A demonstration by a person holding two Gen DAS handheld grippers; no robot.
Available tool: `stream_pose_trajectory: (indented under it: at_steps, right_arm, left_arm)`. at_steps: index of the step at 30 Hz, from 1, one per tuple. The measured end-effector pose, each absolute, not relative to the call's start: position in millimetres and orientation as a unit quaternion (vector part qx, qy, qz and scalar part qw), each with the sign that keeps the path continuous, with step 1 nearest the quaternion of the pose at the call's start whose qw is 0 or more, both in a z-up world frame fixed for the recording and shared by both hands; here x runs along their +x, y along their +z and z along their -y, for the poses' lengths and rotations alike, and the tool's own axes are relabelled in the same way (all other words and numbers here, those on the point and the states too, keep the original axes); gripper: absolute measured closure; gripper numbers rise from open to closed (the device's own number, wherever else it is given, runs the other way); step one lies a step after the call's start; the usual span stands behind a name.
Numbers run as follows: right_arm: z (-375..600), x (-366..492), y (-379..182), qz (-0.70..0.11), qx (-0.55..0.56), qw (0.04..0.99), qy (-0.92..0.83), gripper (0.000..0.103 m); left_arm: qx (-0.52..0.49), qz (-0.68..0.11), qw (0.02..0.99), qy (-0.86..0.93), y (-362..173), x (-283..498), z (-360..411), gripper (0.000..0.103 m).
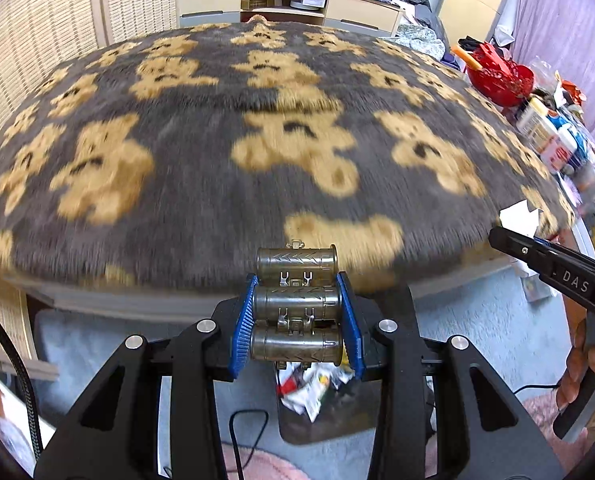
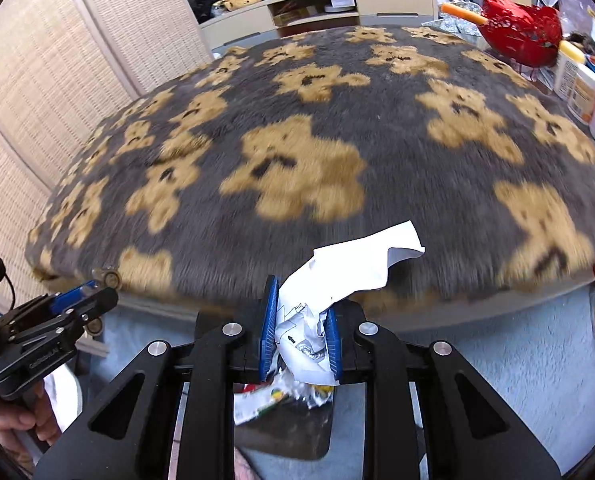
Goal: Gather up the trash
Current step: 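Carry the brass cylinders and tissue over the bin and open both grippers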
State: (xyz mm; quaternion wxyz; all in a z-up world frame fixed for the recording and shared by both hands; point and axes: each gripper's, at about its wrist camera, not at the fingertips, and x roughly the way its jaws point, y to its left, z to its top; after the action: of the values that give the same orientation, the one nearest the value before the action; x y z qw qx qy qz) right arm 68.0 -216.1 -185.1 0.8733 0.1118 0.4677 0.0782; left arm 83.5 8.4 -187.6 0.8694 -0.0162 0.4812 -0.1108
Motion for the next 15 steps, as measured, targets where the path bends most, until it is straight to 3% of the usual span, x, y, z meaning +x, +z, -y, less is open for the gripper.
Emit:
stream_pose_trajectory:
  at_steps: [15]
  right_arm:
    - [199,10,-247,-0.499,0.147,0.847,0.111,0.08]
  left_arm:
    - [-0.019,-0.515,0.849,-0.12,-249,13,8,0.066]
